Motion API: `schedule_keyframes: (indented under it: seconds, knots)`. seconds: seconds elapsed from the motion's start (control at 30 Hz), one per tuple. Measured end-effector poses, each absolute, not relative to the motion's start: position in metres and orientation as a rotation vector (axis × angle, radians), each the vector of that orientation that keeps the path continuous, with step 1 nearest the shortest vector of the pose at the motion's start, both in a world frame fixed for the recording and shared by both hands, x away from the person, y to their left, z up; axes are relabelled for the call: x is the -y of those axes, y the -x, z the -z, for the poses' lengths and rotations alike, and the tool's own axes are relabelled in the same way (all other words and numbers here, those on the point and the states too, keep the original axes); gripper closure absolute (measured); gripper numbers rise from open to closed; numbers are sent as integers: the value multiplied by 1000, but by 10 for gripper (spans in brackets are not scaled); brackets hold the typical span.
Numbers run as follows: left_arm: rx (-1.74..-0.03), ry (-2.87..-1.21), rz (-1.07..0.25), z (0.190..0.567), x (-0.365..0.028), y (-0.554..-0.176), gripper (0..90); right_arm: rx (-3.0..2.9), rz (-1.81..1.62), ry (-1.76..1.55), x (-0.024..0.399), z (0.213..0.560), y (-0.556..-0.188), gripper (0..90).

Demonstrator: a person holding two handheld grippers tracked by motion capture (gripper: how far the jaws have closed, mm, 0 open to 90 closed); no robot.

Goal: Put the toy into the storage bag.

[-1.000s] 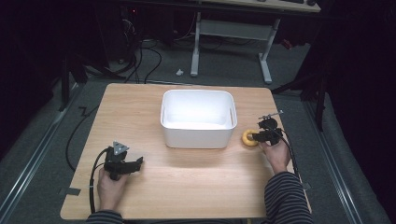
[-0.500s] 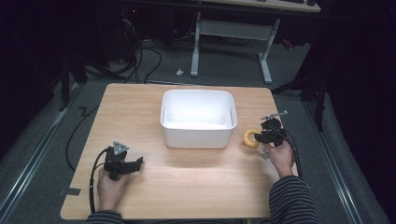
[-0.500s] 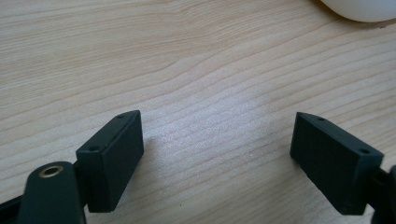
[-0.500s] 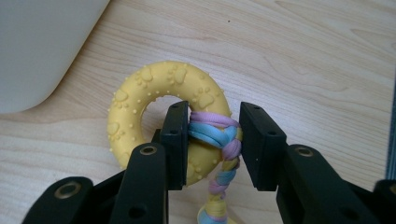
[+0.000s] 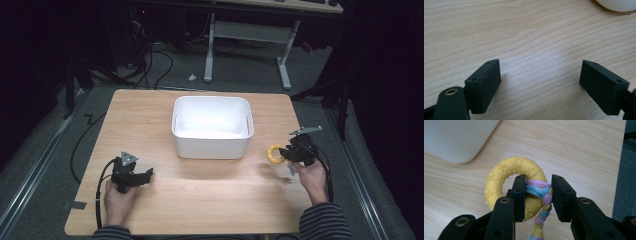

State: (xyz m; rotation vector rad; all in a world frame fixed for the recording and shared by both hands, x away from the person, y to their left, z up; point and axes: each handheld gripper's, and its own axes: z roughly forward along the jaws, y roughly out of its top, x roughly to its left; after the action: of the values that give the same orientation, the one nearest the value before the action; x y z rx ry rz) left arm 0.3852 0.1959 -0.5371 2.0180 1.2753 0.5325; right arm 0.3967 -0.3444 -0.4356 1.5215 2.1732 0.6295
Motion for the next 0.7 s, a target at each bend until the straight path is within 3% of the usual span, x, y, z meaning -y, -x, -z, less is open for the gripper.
schedule_keyframes:
  seconds: [0.7]
  knots:
    - [-1276,-2018,-533,537,-196,-385,177,-2173,-770,-1489,349,430,-343,664]
